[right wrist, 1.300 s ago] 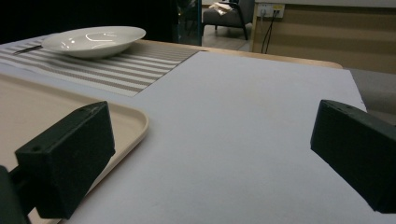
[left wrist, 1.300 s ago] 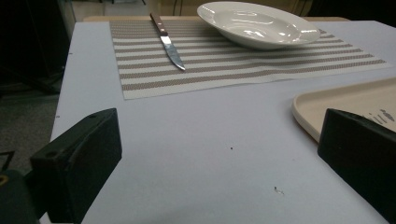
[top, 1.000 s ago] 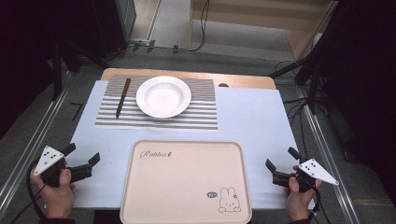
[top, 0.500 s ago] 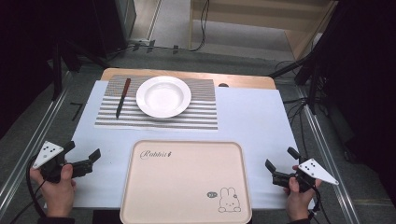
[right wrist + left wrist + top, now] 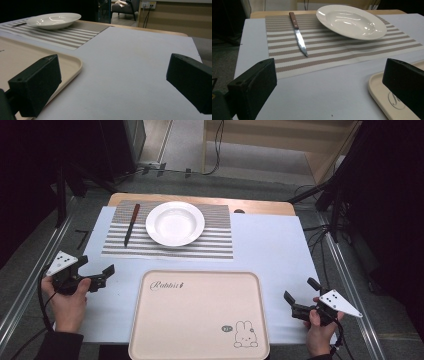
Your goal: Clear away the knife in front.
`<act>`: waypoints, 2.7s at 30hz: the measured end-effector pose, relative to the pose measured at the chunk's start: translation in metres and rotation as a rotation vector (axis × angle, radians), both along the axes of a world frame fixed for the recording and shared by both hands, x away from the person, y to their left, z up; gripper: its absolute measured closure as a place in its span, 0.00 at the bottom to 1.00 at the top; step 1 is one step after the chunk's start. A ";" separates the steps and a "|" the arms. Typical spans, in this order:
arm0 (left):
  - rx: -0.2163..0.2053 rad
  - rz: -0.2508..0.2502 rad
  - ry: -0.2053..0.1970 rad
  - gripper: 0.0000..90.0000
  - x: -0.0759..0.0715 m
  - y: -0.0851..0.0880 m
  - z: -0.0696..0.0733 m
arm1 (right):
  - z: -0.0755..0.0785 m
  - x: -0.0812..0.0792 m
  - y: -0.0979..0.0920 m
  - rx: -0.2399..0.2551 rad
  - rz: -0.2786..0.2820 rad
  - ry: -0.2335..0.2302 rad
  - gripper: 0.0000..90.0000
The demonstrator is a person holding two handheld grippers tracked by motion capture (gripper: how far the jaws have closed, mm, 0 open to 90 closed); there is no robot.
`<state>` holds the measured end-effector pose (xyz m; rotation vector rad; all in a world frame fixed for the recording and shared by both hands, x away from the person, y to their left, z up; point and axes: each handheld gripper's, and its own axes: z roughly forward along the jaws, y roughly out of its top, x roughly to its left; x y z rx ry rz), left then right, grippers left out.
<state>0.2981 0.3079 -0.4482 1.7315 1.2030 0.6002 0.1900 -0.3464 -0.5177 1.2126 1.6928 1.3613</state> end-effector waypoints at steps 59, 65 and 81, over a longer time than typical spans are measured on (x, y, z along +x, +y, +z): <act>0.183 0.099 0.344 0.22 0.189 -0.038 -0.008 | 0.000 0.000 0.002 -0.017 0.014 -0.002 0.00; 0.191 0.129 0.359 0.41 0.203 -0.040 -0.001 | 0.000 0.000 0.002 -0.008 0.013 -0.002 0.00; 0.221 0.119 0.433 0.65 0.236 -0.061 -0.007 | -0.001 0.001 0.004 -0.020 0.005 0.005 0.00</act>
